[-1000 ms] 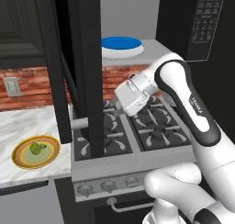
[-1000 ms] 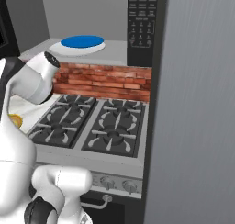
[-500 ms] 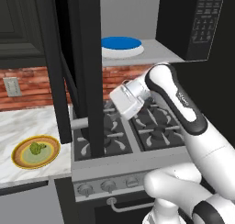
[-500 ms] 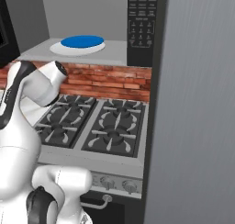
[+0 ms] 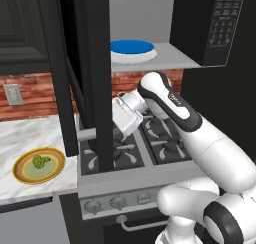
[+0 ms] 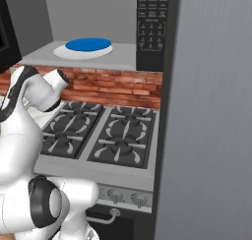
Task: Pick the broccoli from the counter and place it in the microwave. Then turn on the microwave.
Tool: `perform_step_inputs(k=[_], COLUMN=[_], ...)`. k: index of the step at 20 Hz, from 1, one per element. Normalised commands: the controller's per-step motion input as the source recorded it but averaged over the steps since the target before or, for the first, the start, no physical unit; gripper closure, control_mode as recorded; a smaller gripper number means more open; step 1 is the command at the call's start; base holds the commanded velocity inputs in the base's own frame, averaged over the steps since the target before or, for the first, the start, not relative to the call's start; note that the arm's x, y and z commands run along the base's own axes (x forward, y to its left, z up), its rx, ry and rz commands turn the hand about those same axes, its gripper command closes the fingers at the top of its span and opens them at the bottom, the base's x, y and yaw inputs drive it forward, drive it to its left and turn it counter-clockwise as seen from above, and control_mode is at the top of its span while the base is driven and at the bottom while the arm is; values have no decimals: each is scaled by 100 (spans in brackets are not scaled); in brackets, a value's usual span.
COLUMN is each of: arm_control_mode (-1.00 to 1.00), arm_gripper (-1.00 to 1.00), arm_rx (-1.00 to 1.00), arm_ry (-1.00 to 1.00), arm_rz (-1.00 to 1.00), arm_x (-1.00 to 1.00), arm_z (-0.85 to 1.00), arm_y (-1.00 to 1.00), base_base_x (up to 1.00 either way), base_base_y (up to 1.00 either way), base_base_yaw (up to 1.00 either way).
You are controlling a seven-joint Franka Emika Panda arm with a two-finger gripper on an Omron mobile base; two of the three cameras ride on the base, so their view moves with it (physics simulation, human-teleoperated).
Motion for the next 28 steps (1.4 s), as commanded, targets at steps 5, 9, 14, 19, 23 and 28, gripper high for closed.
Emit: perform_step_inputs(k=[5, 9, 14, 19, 23, 28], arm_control_mode=[-100, -100, -100, -100, -100, -100], arm_gripper=[-100, -100, -100, -100, -100, -100], arm_rx=[0, 4, 8, 6, 1, 0], arm_ry=[-5, 0, 0, 0, 0, 0], arm_rz=[0, 0, 0, 0, 0, 0], arm_x=[0, 1, 10, 16, 26, 26], arm_z=[-32, -40, -39, -29, -13, -7], arm_y=[39, 26, 20, 28, 29, 30], base_base_x=[0, 0, 0, 0, 0, 0], base_base_y=[0, 0, 0, 0, 0, 0], base_base_yaw=[0, 0, 0, 0, 0, 0])
